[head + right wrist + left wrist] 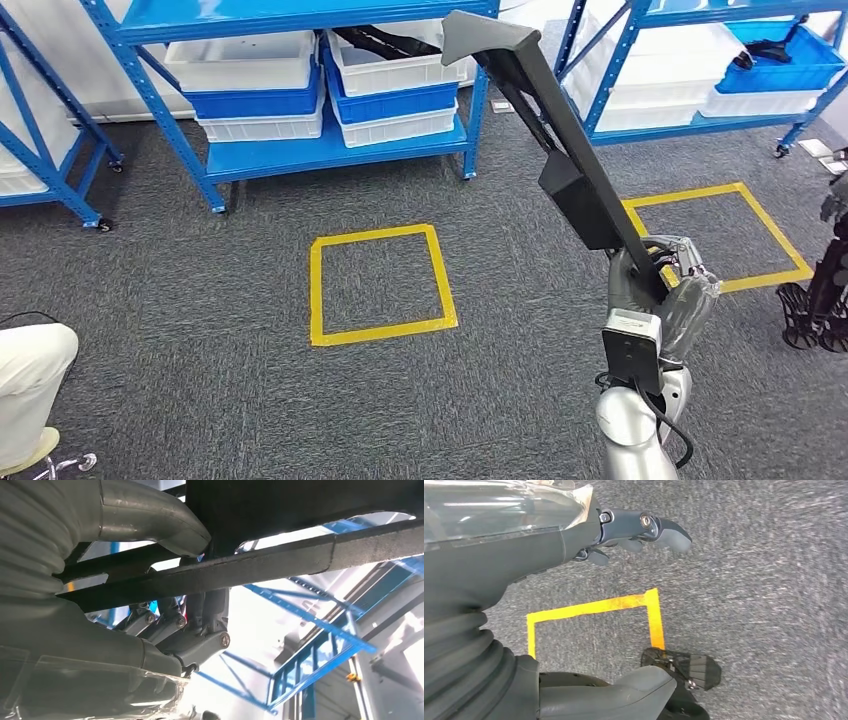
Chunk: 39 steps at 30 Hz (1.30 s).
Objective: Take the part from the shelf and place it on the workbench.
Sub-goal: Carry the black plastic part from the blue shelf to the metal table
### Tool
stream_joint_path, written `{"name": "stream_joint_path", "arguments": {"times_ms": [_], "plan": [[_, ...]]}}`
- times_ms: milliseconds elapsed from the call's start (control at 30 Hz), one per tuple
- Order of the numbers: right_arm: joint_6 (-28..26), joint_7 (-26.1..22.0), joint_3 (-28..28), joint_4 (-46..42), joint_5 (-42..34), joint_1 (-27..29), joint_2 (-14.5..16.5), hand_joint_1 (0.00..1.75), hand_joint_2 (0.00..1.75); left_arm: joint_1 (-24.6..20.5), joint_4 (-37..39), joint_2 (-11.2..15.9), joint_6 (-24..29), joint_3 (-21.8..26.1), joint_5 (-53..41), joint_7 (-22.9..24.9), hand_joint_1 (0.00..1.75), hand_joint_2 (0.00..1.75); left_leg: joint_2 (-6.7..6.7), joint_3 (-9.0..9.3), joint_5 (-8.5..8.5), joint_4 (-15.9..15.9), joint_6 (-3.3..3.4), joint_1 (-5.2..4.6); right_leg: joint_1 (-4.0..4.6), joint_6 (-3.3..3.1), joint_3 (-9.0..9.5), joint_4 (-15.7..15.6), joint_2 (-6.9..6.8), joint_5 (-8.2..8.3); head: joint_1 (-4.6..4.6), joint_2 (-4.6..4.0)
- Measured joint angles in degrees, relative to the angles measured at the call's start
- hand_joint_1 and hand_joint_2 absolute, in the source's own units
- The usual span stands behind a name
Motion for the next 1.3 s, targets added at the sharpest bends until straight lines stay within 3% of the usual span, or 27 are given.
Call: {"name": "stream_joint_path", "arguments": {"times_ms": [67, 100, 167, 233, 300, 367, 400, 433, 467, 500, 533, 600, 667, 733, 800, 867, 933, 967, 1000, 1033, 1100, 1167, 1233, 1267, 1300], "plan": [[0.13, 0.05, -0.03, 0.15, 0.09, -0.12, -0.04, 1.75, 1.75, -0.05, 0.0, -0.01, -0.85, 0.55, 0.98, -1.04, 0.0, 1.75, 1.32, -0.38, -0.09, 0.61, -0.42, -0.1, -0.09, 0.8, 5.17, -8.17, -2.2, 2.29, 0.02, 0.0], [0.26, 0.05, -0.03, 0.21, 0.14, -0.22, -0.02, 1.75, 1.75, -0.09, 0.0, -0.01, -1.45, 0.85, 1.47, -1.59, 0.0, 1.75, 1.86, -0.55, -0.16, 0.96, -0.71, -0.24, 0.04, 0.7, 6.92, -11.28, -3.06, 3.03, -0.05, 0.0], [0.65, 0.11, -0.07, 0.48, 0.15, -0.4, -0.04, 1.75, 1.75, -0.2, 0.0, -0.02, -2.57, 1.47, 2.47, -2.43, 0.0, 1.75, 2.75, -0.78, -0.11, 1.38, -1.36, -0.53, 0.42, -0.13, 7.63, -13.19, -3.4, 3.4, -0.19, -0.01], [1.07, 0.2, -0.1, 0.9, 0.14, -0.49, -0.1, 1.75, 1.75, -0.27, 0.0, -0.06, -3.43, 2.06, 3.03, -2.51, 0.0, 1.75, 3.22, -0.9, -0.13, 1.61, -1.91, -0.24, 0.27, -0.95, 7.18, -13.12, -2.17, 3.87, -0.28, -0.01], [1.45, 0.23, -0.05, 1.42, 0.12, -0.79, -0.04, 1.75, 1.75, -0.29, 0.01, -0.05, -4.81, 2.39, 3.32, -2.2, 0.0, 1.75, 1.16, -1.89, -2.23, 3.97, -2.46, 0.19, -0.06, -1.86, 6.84, -13.16, -1.1, 4.41, -0.34, 0.0], [1.9, 0.33, 0.17, 2.08, 0.13, -1.27, 0.22, 1.75, 1.75, -0.26, 0.03, 0.03, -6.39, 2.75, 3.51, -1.74, 0.0, 1.75, -1.96, -4.67, -6.51, 10.71, -2.81, 0.36, -0.05, -2.64, 6.33, -13.16, -0.04, 4.92, -0.46, 0.0], [2.14, 0.46, 0.33, 2.45, 0.17, -1.45, 0.37, 1.75, 1.75, -0.22, 0.04, 0.11, -6.91, 2.96, 3.46, -1.49, 0.0, 1.75, -2.74, -6.27, -8.34, 14.6, -2.86, 0.37, 0.09, -2.88, 6.07, -13.15, 0.56, 5.12, -0.5, 0.0], [2.34, 0.63, 0.49, 2.82, 0.24, -1.54, 0.48, 1.75, 1.75, -0.18, 0.04, 0.21, -7.17, 3.12, 3.3, -1.24, 0.0, 1.75, -3.1, -7.36, -9.24, 17.33, -2.82, 0.37, 0.23, -3.02, 5.86, -13.13, 1.26, 5.29, -0.51, 0.0], [2.49, 0.8, 0.63, 3.15, 0.34, -1.58, 0.52, 1.75, 1.75, -0.13, 0.04, 0.32, -7.3, 3.21, 3.12, -1.04, 0.0, 1.75, -3.26, -7.51, -9.01, 18.06, -2.68, 0.36, 0.37, -3.03, 5.71, -13.1, 1.98, 5.42, -0.51, 0.0], [2.57, 0.94, 0.77, 3.44, 0.48, -1.6, 0.55, 1.75, 1.75, -0.1, 0.04, 0.42, -7.41, 3.25, 2.92, -0.92, 0.0, 1.75, -3.48, -6.56, -7.73, 16.51, -2.44, 0.35, 0.46, -2.97, 5.64, -13.07, 2.72, 5.53, -0.5, 0.0], [2.63, 1.03, 0.9, 3.68, 0.63, -1.65, 0.6, 1.75, 1.75, -0.09, 0.04, 0.5, -7.5, 3.28, 2.74, -0.84, 0.0, 1.75, -4.11, -4.65, -5.77, 13.02, -2.09, 0.34, 0.52, -2.84, 5.61, -13.05, 3.48, 5.63, -0.51, 0.0], [2.75, 1.11, 1.19, 4.02, 1.05, -1.83, 0.84, 1.75, 1.75, -0.08, 0.05, 0.61, -7.43, 3.28, 2.1, -0.54, 0.0, 1.75, -6.81, -0.7, -2.91, 5.43, -1.37, 0.4, 0.59, -2.46, 5.44, -12.98, 4.79, 5.87, -0.45, 0.0], [2.92, 1.15, 1.54, 4.34, 1.47, -1.95, 1.17, 1.75, 1.75, -0.08, 0.08, 0.6, -6.97, 3.25, 1.44, -0.14, 0.0, 1.75, -8.3, 0.85, -2.4, 2.16, -1.04, 0.27, 0.5, -1.81, 4.86, -12.93, 5.96, 6.29, -0.57, 0.0], [3.03, 1.17, 1.73, 4.63, 1.74, -1.87, 1.34, 1.75, 1.75, -0.09, 0.09, 0.49, -6.56, 3.22, 1.12, 0.09, 0.0, 1.75, -7.15, 0.86, -2.15, 1.69, -0.8, 0.15, 0.47, -1.04, 4.15, -12.97, 6.96, 6.72, -0.75, 0.0], [3.0, 1.16, 1.77, 4.92, 1.9, -1.84, 1.38, 1.75, 1.75, -0.1, 0.1, 0.39, -6.26, 3.22, 1.02, 0.28, 0.0, 1.75, -5.61, 0.87, -1.52, 1.0, -0.23, 0.24, 0.7, -0.83, 2.67, -11.11, 5.08, 5.81, -0.56, 0.0], [2.74, 0.94, 1.81, 5.27, 1.97, -1.75, 1.4, 1.75, 1.75, -0.07, 0.11, 0.33, -5.81, 3.21, 0.93, 0.83, 0.0, 1.75, -3.84, 0.71, -1.14, 0.63, 0.14, 0.19, 0.79, -1.12, -0.51, -4.84, 1.88, 2.76, -0.18, 0.0], [2.15, 0.28, 1.83, 5.86, 1.79, -1.13, 1.39, 1.75, 1.75, 0.04, 0.11, 0.31, -5.18, 3.21, 0.79, 1.79, 0.0, 1.75, -2.09, 0.41, -1.09, 0.66, 0.2, 0.09, 0.68, -0.96, -3.56, 2.21, 0.81, 0.0, 0.03, 0.0], [1.76, -0.25, 1.8, 6.3, 1.59, -0.66, 1.37, 1.75, 1.75, 0.08, 0.11, 0.3, -4.67, 3.21, 0.66, 2.35, 0.0, 1.75, -1.26, 0.33, -1.09, 0.68, 0.2, 0.08, 0.57, -0.59, -3.83, 3.45, 0.63, -0.3, 0.04, -0.01], [1.34, -0.91, 1.74, 6.81, 1.3, -0.21, 1.34, 1.75, 1.75, 0.1, 0.11, 0.26, -4.05, 3.21, 0.46, 2.97, 0.0, 1.75, -0.46, 0.29, -1.09, 0.71, 0.18, 0.08, 0.43, -0.05, -2.91, 2.37, 0.38, 0.24, 0.06, -0.01], [0.91, -1.73, 1.67, 7.34, 0.95, 0.15, 1.31, 1.75, 1.75, 0.1, 0.11, 0.16, -3.31, 3.2, 0.2, 3.63, 0.0, 1.75, 0.3, 0.3, -1.12, 0.76, 0.12, 0.09, 0.27, 0.53, -0.81, -0.93, -0.26, 1.44, 0.05, -0.01], [0.3, -3.42, 1.55, 8.28, 0.28, 0.6, 1.31, 1.75, 1.75, 0.01, 0.11, -0.08, -1.9, 3.15, -0.36, 4.92, 0.0, 1.75, 1.62, 0.36, -1.33, 1.01, -0.27, -0.15, 0.22, 1.09, 4.11, -9.21, -3.09, 3.78, 0.07, 0.0], [0.06, -4.8, 1.49, 9.08, -0.16, 0.95, 1.39, 1.75, 1.75, -0.11, 0.11, -0.34, -0.85, 3.11, -0.55, 5.88, 0.0, 1.75, 2.67, 0.43, -1.53, 1.26, -0.87, -0.54, 0.51, 0.44, 6.13, -13.09, -4.69, 4.63, -0.11, 0.0], [-0.03, -5.57, 1.37, 9.88, -0.45, 1.42, 1.46, 1.75, 1.75, -0.19, 0.11, -0.58, 0.06, 3.1, -0.6, 6.56, 0.0, 1.75, 3.75, 0.54, -1.62, 1.31, -1.37, -0.56, 0.58, -0.5, 5.84, -13.26, -3.51, 4.84, -0.33, 0.0], [-0.05, -5.86, 1.31, 10.23, -0.54, 1.66, 1.51, 1.75, 1.75, -0.24, 0.11, -0.67, 0.47, 3.1, -0.64, 6.83, 0.0, 1.75, 3.52, 0.51, -1.95, 1.55, -1.71, -0.36, 0.36, -0.85, 5.73, -13.28, -2.81, 5.0, -0.36, 0.0], [-0.06, -6.02, 1.26, 10.47, -0.61, 1.8, 1.58, 1.75, 1.75, -0.25, 0.11, -0.74, 0.77, 3.1, -0.66, 7.03, 0.0, 1.75, 2.37, 0.18, -2.86, 2.5, -2.01, -0.13, 0.14, -1.25, 5.66, -13.33, -2.12, 5.19, -0.38, 0.0]]}}
